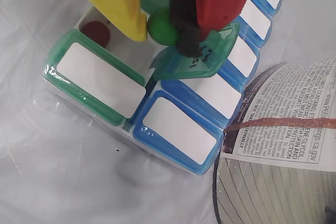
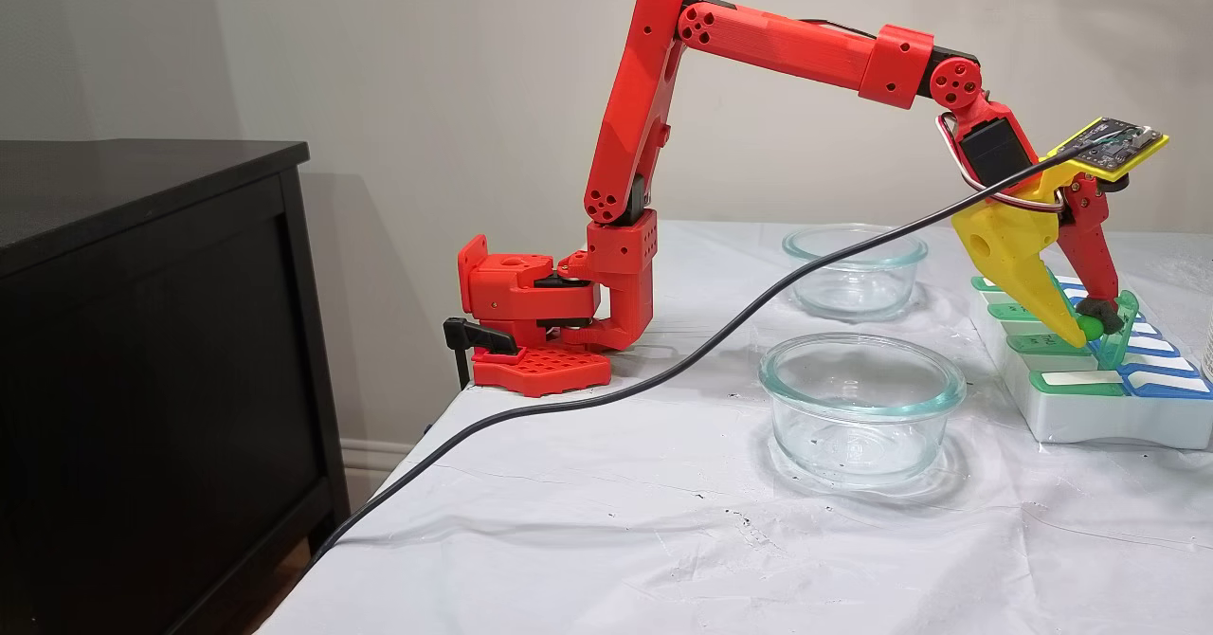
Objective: Sort medicines into box.
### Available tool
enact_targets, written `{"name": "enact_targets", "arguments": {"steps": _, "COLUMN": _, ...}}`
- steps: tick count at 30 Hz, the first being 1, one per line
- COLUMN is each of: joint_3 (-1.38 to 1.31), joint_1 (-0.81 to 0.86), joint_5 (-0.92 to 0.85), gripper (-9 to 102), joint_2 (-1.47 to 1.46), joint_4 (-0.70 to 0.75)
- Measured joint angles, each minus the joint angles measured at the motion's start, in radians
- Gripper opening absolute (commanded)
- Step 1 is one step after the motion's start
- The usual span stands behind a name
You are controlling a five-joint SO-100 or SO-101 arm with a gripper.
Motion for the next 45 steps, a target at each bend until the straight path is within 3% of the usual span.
{"name": "enact_targets", "arguments": {"steps": 16, "joint_3": 0.04, "joint_1": 0.002, "joint_5": -0.011, "gripper": 26, "joint_2": 0.015, "joint_4": 0.084}}
{"name": "enact_targets", "arguments": {"steps": 17, "joint_3": 0.04, "joint_1": 0.002, "joint_5": -0.011, "gripper": 24, "joint_2": 0.023, "joint_4": 0.097}}
{"name": "enact_targets", "arguments": {"steps": 20, "joint_3": 0.04, "joint_1": -0.008, "joint_5": 0.003, "gripper": 0, "joint_2": 0.072, "joint_4": 0.175}}
{"name": "enact_targets", "arguments": {"steps": 29, "joint_3": 0.067, "joint_1": -0.061, "joint_5": 0.103, "gripper": 0, "joint_2": 0.267, "joint_4": 0.275}}
{"name": "enact_targets", "arguments": {"steps": 36, "joint_3": 0.345, "joint_1": -0.219, "joint_5": 0.233, "gripper": 0, "joint_2": 0.523, "joint_4": -0.055}}
{"name": "enact_targets", "arguments": {"steps": 45, "joint_3": 0.437, "joint_1": -0.321, "joint_5": 0.255, "gripper": 0, "joint_2": 0.437, "joint_4": -0.417}}
